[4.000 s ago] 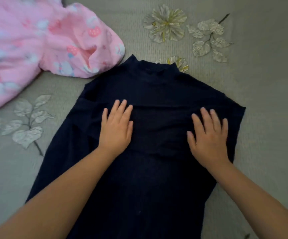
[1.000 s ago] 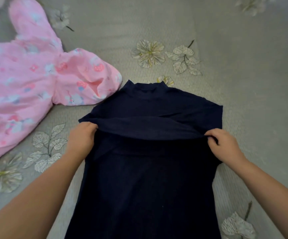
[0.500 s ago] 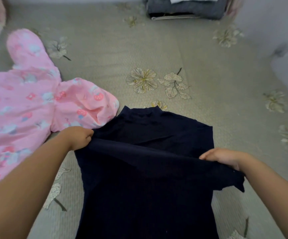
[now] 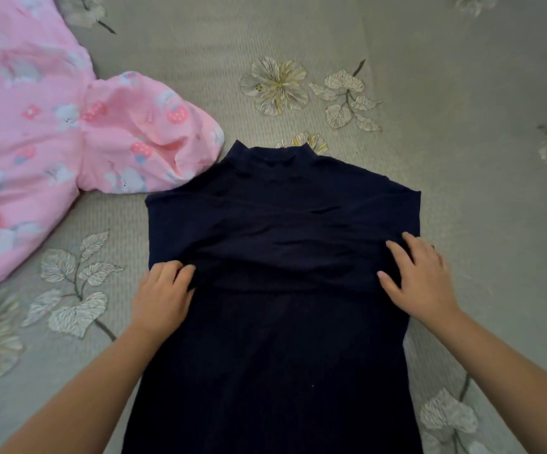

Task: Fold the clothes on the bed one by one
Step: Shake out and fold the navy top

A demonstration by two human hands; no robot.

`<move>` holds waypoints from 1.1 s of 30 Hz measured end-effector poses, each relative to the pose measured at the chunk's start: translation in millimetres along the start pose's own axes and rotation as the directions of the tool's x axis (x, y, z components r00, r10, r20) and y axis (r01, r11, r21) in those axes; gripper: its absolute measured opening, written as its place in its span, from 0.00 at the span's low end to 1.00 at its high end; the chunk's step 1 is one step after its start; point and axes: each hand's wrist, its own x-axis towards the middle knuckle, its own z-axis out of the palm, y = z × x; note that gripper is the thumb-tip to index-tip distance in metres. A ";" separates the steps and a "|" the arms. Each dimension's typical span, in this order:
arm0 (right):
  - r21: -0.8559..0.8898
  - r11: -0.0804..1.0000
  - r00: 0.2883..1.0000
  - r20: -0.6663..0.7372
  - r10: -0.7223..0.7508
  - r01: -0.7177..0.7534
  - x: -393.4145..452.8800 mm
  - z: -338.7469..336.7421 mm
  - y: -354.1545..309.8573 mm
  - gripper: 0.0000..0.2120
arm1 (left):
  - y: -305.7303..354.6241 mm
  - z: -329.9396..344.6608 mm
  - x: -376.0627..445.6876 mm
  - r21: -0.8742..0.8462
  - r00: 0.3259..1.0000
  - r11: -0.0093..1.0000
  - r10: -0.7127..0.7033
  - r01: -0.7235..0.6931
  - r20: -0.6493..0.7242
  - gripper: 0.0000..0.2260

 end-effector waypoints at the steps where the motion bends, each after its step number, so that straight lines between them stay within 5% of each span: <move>1: 0.015 0.994 0.991 0.077 0.111 -0.113 -1.9 1.4 3.4 0.25 | -3.0 -2.5 1.9 -0.022 0.999 0.999 0.025 -0.025 -0.035 0.17; 3: 0.028 0.950 0.941 0.146 0.304 -0.311 0.9 2.1 9.6 0.25 | -8.4 -10.3 4.4 -0.080 0.992 0.993 0.077 -0.086 -0.104 0.16; 5: 0.129 0.922 0.928 0.138 0.347 -0.364 6.3 -1.7 10.7 0.20 | -16.7 -19.2 0.1 -0.107 0.984 0.985 0.123 -0.137 -0.129 0.12; 8: 0.318 0.897 0.945 -0.010 0.328 -0.308 13.3 -14.2 6.5 0.13 | -34.0 -24.0 -21.3 -0.009 0.974 0.979 0.201 -0.203 -0.104 0.09; 12: 0.220 0.957 0.955 -0.185 0.231 -0.189 13.6 -21.1 -1.5 0.15 | -40.2 -16.5 -41.0 0.074 0.983 0.983 0.164 -0.170 0.084 0.13; 17: -0.149 0.962 0.952 0.171 0.255 -0.231 4.2 -1.5 -4.9 0.27 | -21.3 -17.7 -31.6 0.022 0.974 0.999 0.034 -0.040 0.224 0.12; 23: 0.005 0.998 0.993 -0.095 -0.068 0.068 -11.1 6.1 -33.3 0.22 | -4.9 -20.6 4.2 -0.115 0.989 0.990 -0.089 0.075 -0.120 0.16; 26: -0.076 0.991 0.971 0.220 -0.093 0.113 -25.1 26.7 -35.7 0.28 | 9.9 7.4 5.5 -0.072 0.950 0.958 -0.263 0.278 0.166 0.27; 28: -0.063 0.992 0.947 0.310 -0.084 0.108 -26.0 43.3 -20.3 0.29 | 8.5 28.6 -2.3 0.039 0.894 0.947 -0.316 0.320 0.317 0.31; 33: 0.015 0.991 0.976 0.171 -0.136 0.136 -29.0 47.6 -16.1 0.26 | 14.2 32.6 -8.9 0.025 0.944 0.960 -0.280 0.280 0.175 0.29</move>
